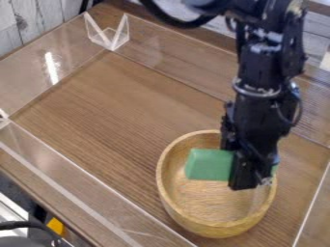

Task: Remove the green block from inside the brown bowl and put it on the table

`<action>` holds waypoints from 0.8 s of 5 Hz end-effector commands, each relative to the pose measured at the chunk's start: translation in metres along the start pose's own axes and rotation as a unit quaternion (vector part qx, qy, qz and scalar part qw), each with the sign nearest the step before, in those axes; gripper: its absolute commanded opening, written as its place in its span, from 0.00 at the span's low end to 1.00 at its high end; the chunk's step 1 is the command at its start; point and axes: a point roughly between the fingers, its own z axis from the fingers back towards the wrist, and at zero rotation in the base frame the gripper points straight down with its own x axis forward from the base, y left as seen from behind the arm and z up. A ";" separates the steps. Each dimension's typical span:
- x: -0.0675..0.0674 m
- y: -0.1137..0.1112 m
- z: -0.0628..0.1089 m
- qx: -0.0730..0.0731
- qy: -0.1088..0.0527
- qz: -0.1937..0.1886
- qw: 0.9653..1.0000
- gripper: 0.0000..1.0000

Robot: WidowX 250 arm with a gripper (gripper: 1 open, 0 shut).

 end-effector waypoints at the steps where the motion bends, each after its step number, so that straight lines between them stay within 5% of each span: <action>1: 0.009 -0.009 0.025 0.016 -0.026 0.007 1.000 0.00; 2: 0.013 -0.015 0.034 0.018 -0.027 0.018 0.999 0.00; 4: -0.009 0.004 0.074 0.039 -0.035 0.050 0.997 0.00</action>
